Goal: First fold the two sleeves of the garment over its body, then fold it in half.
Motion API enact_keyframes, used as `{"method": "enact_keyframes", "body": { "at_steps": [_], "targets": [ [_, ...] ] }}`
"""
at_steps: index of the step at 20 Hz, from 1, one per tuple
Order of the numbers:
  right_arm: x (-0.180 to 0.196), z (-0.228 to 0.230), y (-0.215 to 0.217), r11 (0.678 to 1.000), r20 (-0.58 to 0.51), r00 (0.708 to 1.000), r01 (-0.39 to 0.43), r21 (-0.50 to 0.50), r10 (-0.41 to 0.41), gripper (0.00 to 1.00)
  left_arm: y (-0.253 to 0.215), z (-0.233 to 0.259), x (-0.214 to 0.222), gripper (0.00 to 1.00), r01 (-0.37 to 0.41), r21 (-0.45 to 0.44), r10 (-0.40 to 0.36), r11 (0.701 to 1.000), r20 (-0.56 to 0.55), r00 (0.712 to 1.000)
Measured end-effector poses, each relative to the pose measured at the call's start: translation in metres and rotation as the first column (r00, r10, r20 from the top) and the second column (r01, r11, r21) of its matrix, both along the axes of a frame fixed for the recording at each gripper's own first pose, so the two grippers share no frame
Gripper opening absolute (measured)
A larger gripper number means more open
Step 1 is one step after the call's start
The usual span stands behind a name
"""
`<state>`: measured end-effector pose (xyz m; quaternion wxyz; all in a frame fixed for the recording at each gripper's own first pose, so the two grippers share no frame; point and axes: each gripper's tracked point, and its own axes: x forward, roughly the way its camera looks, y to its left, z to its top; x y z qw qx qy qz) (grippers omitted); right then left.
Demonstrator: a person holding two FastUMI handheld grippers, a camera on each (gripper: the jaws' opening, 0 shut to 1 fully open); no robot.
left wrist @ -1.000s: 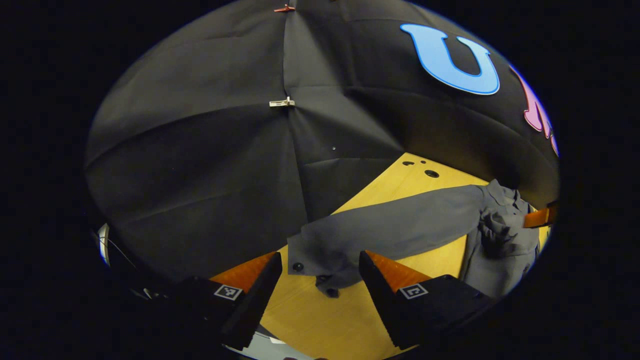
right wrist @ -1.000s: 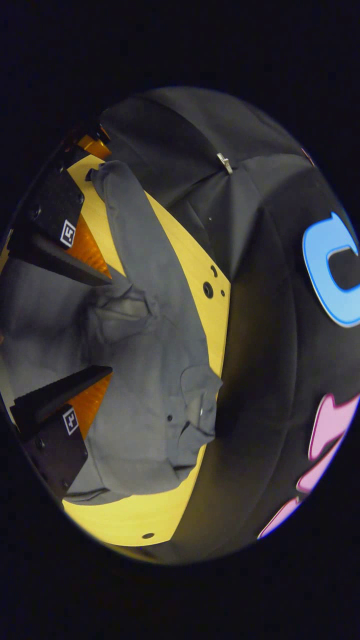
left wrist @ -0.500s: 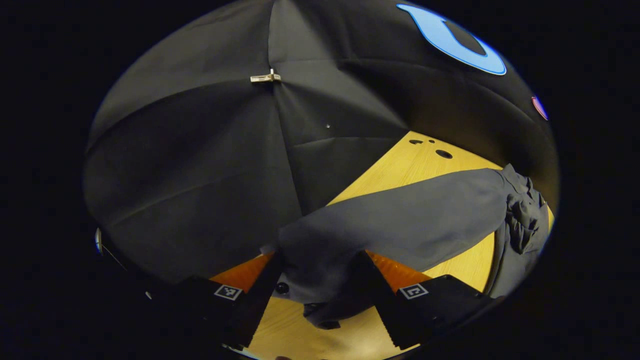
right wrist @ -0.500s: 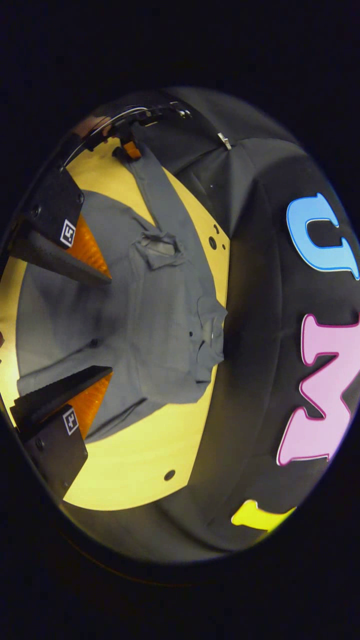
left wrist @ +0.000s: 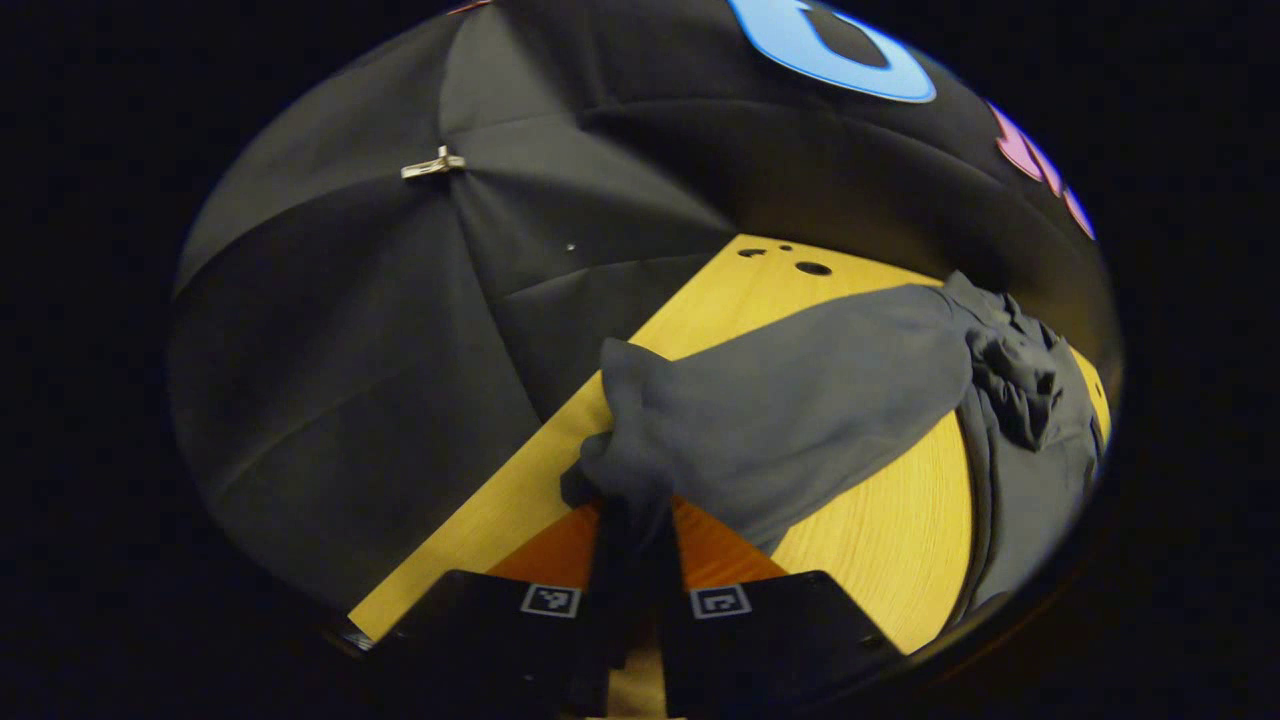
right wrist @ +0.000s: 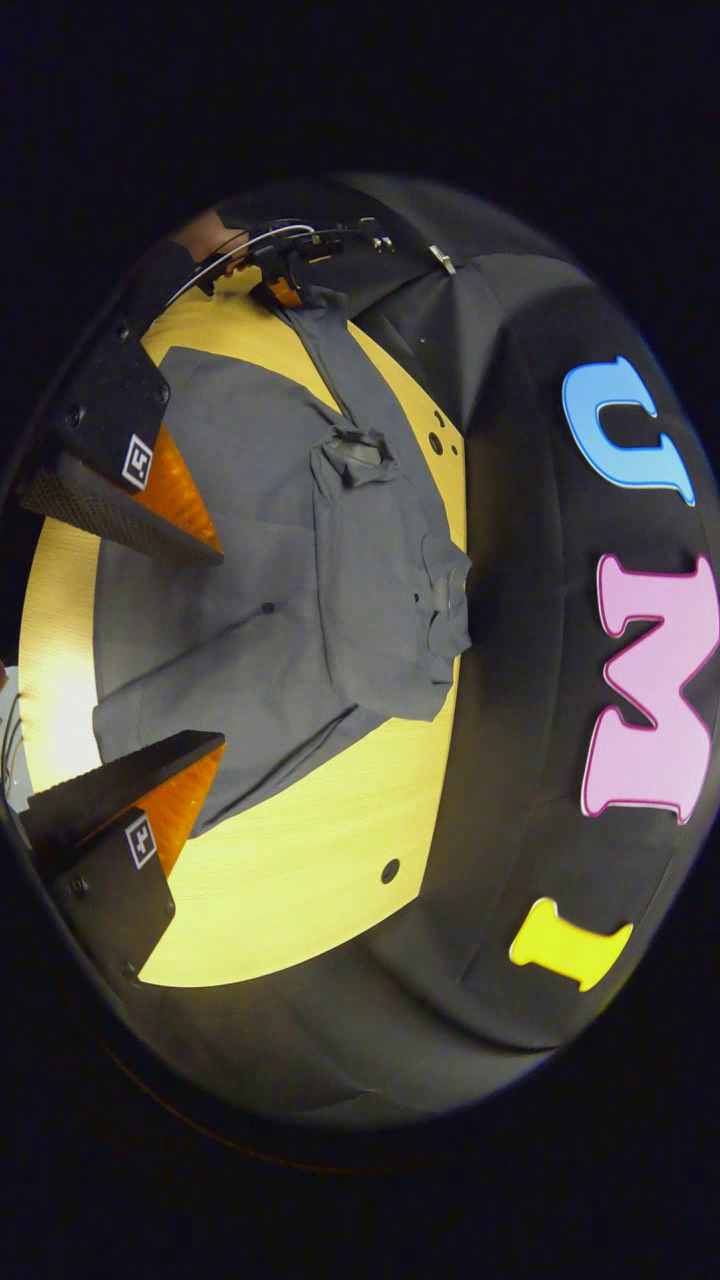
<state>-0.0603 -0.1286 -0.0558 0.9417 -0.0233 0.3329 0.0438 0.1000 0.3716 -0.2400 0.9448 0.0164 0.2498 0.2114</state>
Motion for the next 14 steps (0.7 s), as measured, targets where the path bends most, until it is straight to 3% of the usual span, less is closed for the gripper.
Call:
{"method": "enact_keyframes", "body": {
  "at_steps": [1,3,8,14],
  "targets": [
    [-0.005,-0.002,-0.004,1.0,-0.001,1.0,0.013,0.007,-0.013,1.0,0.0,0.002,0.002,0.15,0.014,0.028,-0.014,1.0,-0.011,1.0],
    [-0.013,-0.004,-0.011,0.999,-0.004,0.999,0.034,0.02,-0.034,1.0,0.0,0.003,0.002,0.07,0.018,0.025,-0.018,1.0,-0.021,1.0],
    [-0.012,0.001,-0.039,0.995,0.013,0.996,0.09,0.037,-0.091,1.0,-0.009,0.035,0.009,0.05,-0.033,-0.109,0.041,0.994,0.073,0.997],
    [0.0,0.003,-0.064,0.988,0.015,0.99,0.137,0.067,-0.138,1.0,-0.053,0.102,0.03,0.05,0.061,-0.074,-0.048,0.995,0.175,0.983]
  ]
}}
